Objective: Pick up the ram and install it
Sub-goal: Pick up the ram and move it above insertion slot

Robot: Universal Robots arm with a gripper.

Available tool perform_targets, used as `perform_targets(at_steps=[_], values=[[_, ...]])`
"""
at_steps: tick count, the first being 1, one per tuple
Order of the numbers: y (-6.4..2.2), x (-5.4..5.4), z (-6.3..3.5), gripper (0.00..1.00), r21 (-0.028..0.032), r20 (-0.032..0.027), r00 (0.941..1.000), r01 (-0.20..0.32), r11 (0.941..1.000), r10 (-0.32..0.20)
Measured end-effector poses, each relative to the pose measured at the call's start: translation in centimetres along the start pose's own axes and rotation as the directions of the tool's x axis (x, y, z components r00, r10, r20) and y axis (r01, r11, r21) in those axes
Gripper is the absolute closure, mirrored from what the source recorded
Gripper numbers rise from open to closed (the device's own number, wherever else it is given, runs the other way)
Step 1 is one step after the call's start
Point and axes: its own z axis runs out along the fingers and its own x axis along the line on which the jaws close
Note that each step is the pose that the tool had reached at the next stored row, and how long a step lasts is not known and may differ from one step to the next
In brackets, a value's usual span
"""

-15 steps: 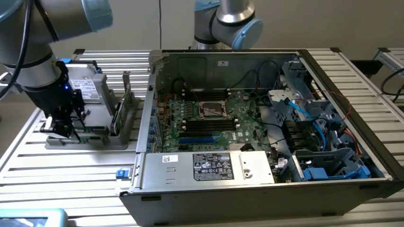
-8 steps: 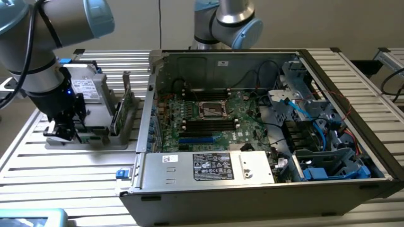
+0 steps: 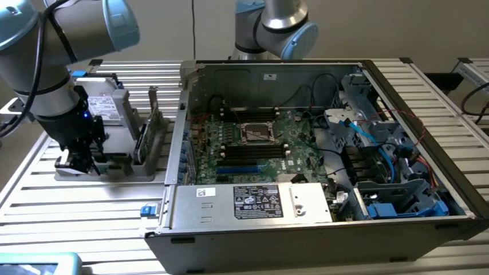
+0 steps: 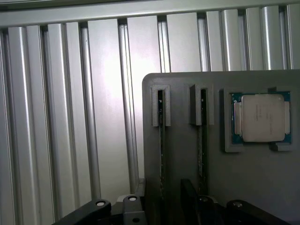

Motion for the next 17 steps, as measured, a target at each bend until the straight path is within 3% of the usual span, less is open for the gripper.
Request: perform_targets(at_steps=[11,14,15,17], values=[[0.12,-0.14,0.09,0.58,0.0001,0.0,1.0,0.0,1.0,0.0],[0.12,-0.14,0.1,0.66,0.0001,0.0001,1.0,0.0,1.0,0.0],[0.13,-0.13,0.06,0.78,-0.0001,-0.0001,1.0,0.0,1.0,0.0],[0.17,-0.12,-0.53,0.84,0.0002,-0.0002,1.0,0.0,1.0,0.0]])
